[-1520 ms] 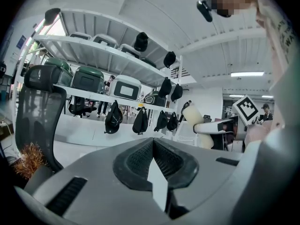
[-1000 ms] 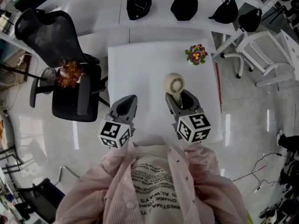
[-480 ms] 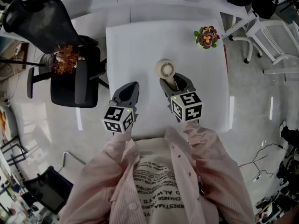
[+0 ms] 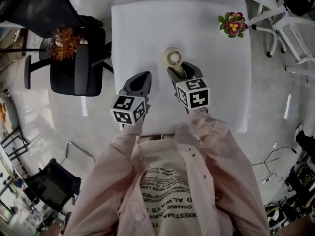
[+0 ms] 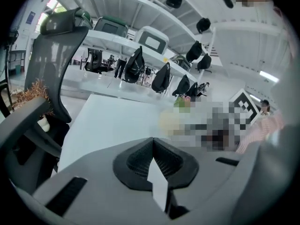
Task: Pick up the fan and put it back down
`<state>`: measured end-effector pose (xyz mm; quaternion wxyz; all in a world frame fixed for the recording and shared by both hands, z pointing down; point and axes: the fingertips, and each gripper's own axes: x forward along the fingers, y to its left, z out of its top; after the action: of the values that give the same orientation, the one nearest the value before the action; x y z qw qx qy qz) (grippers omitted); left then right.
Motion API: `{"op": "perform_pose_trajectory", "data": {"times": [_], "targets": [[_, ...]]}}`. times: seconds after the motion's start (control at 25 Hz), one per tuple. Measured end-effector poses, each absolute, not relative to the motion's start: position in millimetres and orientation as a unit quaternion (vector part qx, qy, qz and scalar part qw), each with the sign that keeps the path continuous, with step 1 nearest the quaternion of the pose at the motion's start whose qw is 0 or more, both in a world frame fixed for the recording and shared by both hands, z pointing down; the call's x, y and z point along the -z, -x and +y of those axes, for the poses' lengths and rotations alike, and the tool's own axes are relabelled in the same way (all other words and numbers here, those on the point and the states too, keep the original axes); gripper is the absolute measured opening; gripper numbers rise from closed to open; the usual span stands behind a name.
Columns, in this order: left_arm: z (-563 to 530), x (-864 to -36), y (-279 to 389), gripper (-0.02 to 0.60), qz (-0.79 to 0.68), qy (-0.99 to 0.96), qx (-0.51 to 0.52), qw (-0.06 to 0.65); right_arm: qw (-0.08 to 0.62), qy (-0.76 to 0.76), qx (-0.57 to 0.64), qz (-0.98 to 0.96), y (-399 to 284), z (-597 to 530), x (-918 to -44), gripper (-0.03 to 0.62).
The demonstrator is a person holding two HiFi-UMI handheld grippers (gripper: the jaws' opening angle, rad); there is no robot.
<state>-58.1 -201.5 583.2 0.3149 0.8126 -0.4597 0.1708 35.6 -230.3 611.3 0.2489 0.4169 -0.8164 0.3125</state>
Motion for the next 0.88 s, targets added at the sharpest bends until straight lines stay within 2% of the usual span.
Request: {"op": "perform_pose_trajectory", "data": {"times": [0.56, 0.88], "targets": [[-199, -612, 54, 0.002, -0.460, -0.800, -0.184, 0.339, 0.333, -0.380, -0.339, -0.793, -29, -214, -658, 0.187], [-196, -620, 53, 0.002, -0.460, -0.796, -0.192, 0.345, 0.353, -0.380, -0.335, -0.787, -28, -212, -664, 0.187]]}}
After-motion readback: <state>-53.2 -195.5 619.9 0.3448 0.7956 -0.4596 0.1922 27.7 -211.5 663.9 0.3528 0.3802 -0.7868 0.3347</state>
